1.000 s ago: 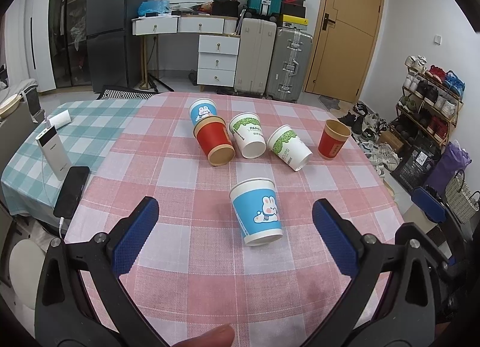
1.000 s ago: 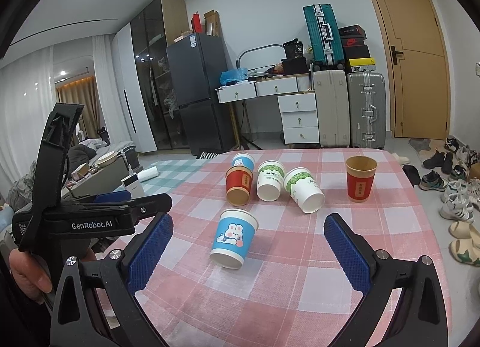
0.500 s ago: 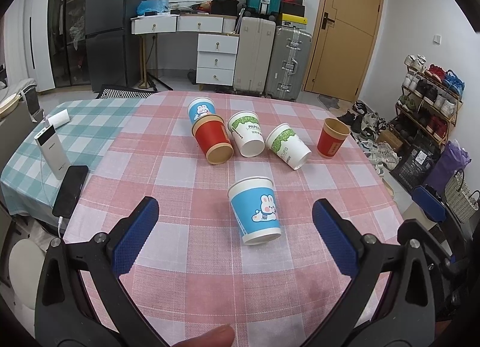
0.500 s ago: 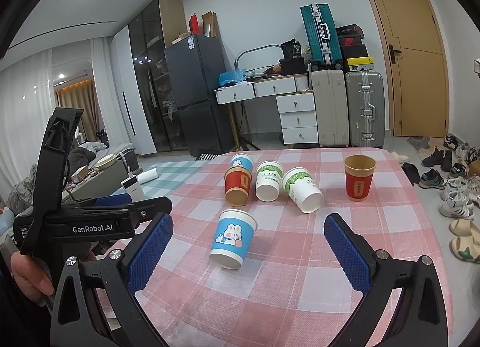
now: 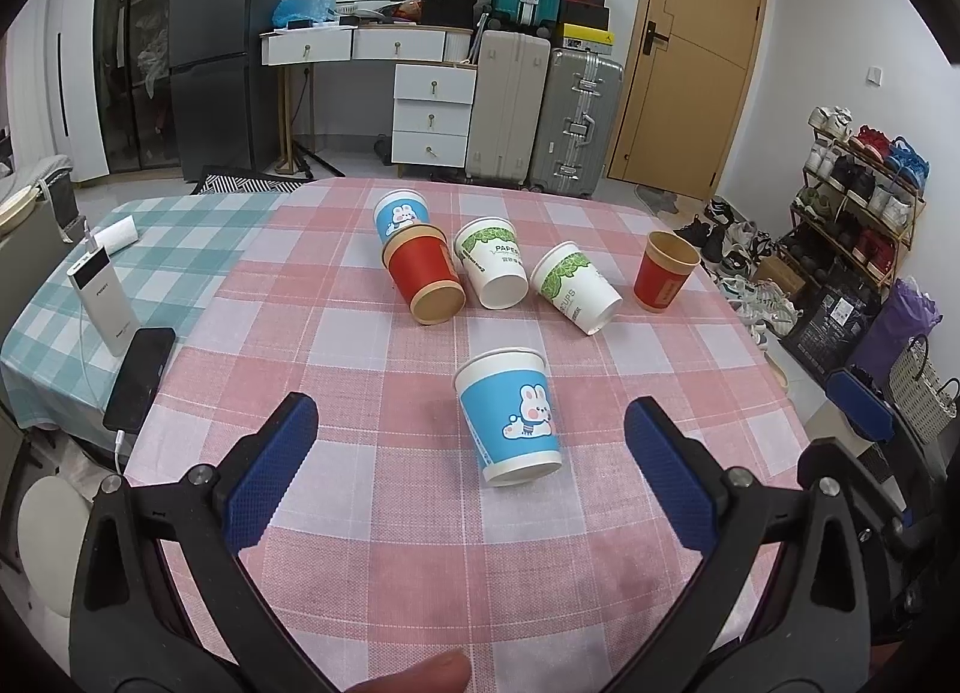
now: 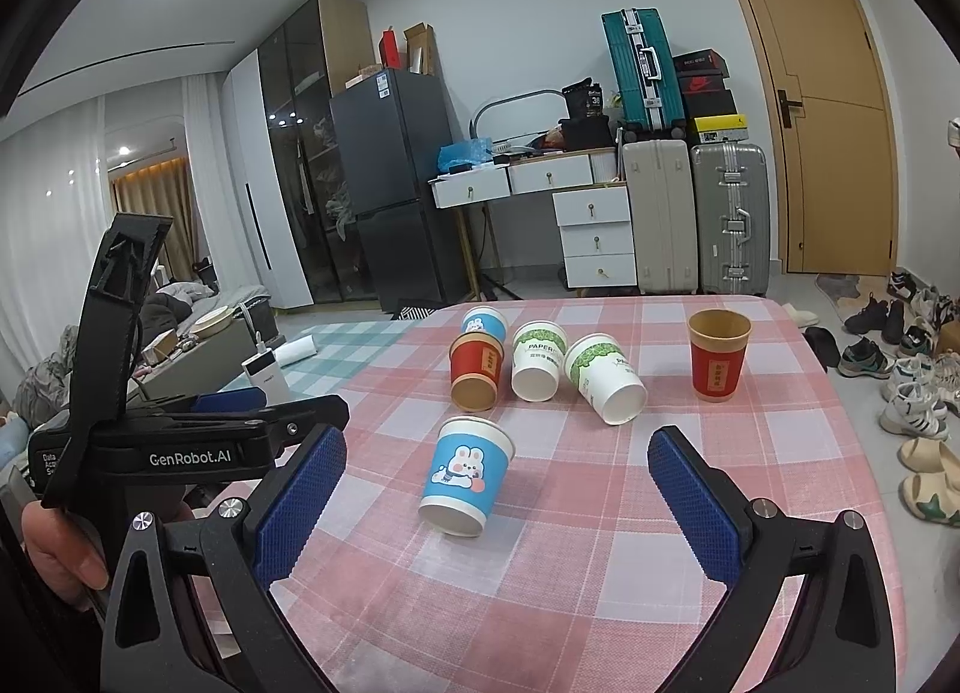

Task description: Flip cup upright

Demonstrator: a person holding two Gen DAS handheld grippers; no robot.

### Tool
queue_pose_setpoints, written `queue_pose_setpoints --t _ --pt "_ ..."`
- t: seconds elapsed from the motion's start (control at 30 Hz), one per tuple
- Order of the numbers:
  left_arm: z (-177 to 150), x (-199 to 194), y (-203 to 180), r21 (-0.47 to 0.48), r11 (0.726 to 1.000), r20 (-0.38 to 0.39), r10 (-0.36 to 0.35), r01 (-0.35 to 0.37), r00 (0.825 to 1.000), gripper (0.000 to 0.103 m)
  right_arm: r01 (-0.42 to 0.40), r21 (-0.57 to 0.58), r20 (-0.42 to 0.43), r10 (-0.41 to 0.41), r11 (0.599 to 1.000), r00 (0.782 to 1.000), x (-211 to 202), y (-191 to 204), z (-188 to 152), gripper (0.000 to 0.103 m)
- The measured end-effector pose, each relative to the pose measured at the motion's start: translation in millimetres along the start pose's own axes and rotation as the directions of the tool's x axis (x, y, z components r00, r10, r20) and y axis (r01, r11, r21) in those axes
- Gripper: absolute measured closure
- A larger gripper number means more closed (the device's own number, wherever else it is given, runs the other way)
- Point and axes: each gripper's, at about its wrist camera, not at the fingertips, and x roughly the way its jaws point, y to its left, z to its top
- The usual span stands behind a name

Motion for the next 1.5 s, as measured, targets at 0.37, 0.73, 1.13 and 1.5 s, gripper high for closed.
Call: queue_pose_setpoints --t 0.37,0.73,1.13,1.5 --pt "0 1 0 -0.002 1.0 -0.004 -0.002 0.002 1.0 0.001 0.0 0.006 0.013 0.0 1.0 1.0 -1 -3 -1 0.0" --pt "-5 8 -7 0.004 1.0 -0.017 -0.008 0.009 1.0 0.001 0.0 0.008 0.012 0.0 1.0 1.0 -1 -4 -1 0.0" --pt "1 55 -7 0.002 1.0 -0.127 -0.024 0.024 0.992 0.001 0.057 0.034 -0.002 -0.057 0.998 0.998 7 -36 -7 0.0" --pt "6 156 -26 0.019 1.0 -0.297 0.0 0.006 0.955 0.001 0.076 0.089 -0.031 -0.074 0.993 0.997 27 -75 -19 0.0"
